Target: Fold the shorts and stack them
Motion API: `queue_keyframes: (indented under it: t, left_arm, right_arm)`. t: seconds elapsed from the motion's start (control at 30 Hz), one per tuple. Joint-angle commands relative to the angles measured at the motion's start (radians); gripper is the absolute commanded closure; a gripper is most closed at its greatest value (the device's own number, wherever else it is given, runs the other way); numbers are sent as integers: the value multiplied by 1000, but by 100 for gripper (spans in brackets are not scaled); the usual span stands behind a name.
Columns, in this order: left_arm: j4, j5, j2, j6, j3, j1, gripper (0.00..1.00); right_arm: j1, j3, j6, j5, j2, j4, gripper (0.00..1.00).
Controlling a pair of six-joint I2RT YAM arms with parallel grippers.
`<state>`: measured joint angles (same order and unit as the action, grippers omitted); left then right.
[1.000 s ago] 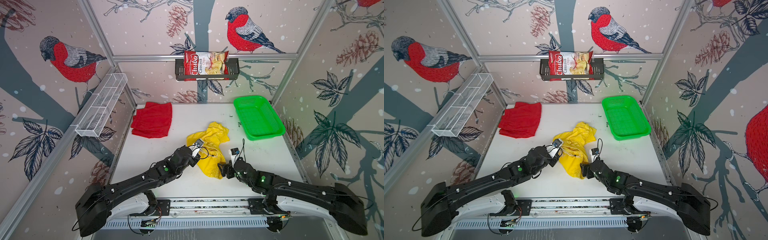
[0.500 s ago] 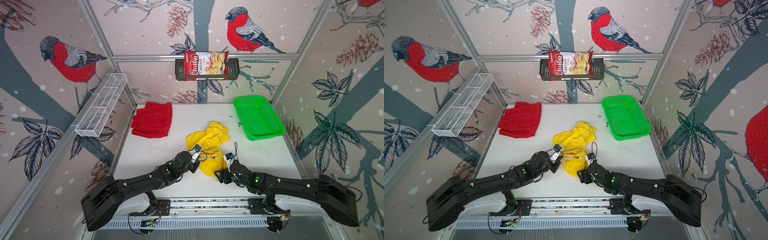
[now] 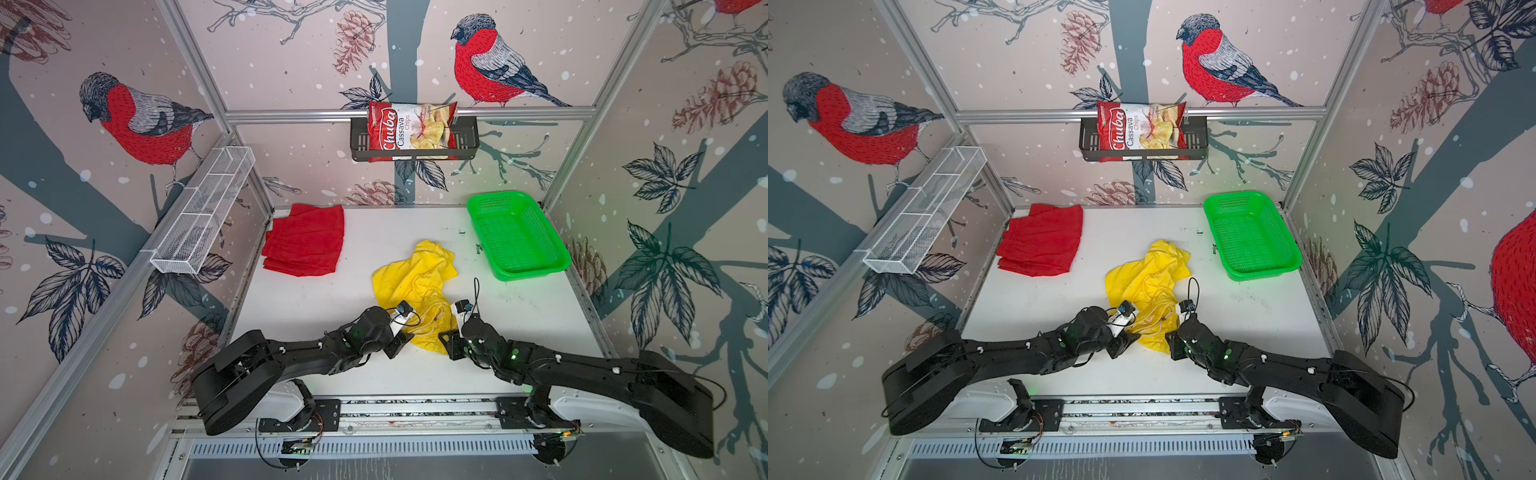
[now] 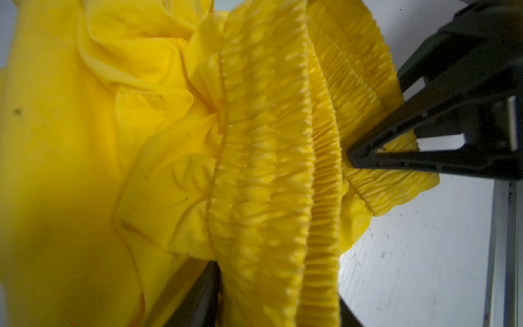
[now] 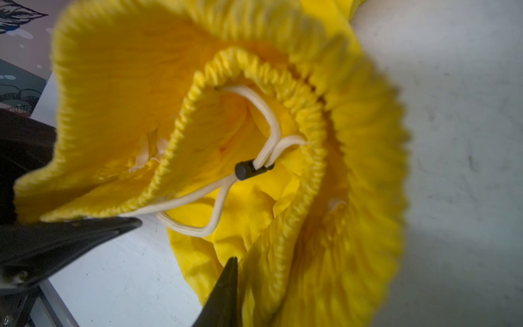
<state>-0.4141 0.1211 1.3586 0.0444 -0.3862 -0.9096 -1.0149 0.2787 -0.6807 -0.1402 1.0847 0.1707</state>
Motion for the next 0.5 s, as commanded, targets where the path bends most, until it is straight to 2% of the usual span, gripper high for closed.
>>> queue_keyframes:
  t: [0.0, 0.2, 0.3, 0.4, 0.47]
  left_arm:
    - [-42, 34, 17, -6, -10, 2, 46]
    - [-39, 11, -23, 11, 4, 3, 42]
    - [-31, -35, -70, 21, 23, 5, 42]
    - [-44, -52, -121, 15, 51, 8, 50]
    - [-67, -58, -141, 1, 69, 9, 64]
  right_arm:
    - [9, -7, 16, -16, -23, 20, 73]
    - [34, -30, 13, -7, -51, 13, 76]
    - [39, -32, 13, 0, -54, 11, 78]
    - [44, -32, 19, 10, -56, 17, 80]
    - [45, -31, 24, 17, -55, 21, 81]
